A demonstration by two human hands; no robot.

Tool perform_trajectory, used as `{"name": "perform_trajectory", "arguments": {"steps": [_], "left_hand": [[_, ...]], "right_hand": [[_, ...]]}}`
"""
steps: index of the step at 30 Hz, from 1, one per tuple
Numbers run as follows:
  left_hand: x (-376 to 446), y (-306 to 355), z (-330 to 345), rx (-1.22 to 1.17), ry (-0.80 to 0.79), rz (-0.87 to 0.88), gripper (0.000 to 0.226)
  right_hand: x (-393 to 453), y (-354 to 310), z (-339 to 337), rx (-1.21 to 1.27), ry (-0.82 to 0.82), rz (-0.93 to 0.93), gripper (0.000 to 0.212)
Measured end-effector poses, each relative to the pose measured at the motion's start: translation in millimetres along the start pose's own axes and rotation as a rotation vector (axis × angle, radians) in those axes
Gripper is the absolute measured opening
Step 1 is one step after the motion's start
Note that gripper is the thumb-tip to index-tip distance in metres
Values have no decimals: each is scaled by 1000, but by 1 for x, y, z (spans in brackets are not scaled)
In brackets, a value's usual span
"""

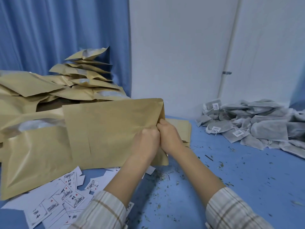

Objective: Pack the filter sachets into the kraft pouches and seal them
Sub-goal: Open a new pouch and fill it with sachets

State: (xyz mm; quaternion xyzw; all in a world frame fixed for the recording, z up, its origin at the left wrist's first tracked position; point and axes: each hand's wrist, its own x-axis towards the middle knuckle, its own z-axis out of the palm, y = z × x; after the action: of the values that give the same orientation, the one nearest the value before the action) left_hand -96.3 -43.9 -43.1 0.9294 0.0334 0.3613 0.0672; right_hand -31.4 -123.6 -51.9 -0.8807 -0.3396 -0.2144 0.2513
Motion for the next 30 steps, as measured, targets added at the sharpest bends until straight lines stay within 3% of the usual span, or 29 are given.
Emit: {"name": "perform_trajectory", "arguments": {"steps": [2, 4, 6, 14, 20, 24, 27, 30], "left_hand": [[4, 4, -3, 70, 38, 55, 37], [8, 5, 2, 69, 78, 103, 45], [10, 11, 1, 69, 115, 174, 44], [16, 31, -5, 140, 102, 365, 44], [14, 34, -8, 296, 131, 411, 42], [17, 30, -14, 281, 187, 418, 35], [19, 26, -15, 236, 182, 450, 33], [19, 25, -17, 235, 182, 485, 38]], "right_hand": [[4, 3, -7, -18, -10, 27, 15], [7, 9, -12, -41, -25, 68, 29], [6, 13, -16, 9, -25, 113, 38], [-2, 26, -28, 175, -79, 270, 40], [0, 26, -32, 188, -176, 306, 40], [4, 21, -32, 318, -215, 327, 36], [6, 21, -30, 549, -192, 425, 22], [8, 20, -27, 743, -140, 526, 29]]}}
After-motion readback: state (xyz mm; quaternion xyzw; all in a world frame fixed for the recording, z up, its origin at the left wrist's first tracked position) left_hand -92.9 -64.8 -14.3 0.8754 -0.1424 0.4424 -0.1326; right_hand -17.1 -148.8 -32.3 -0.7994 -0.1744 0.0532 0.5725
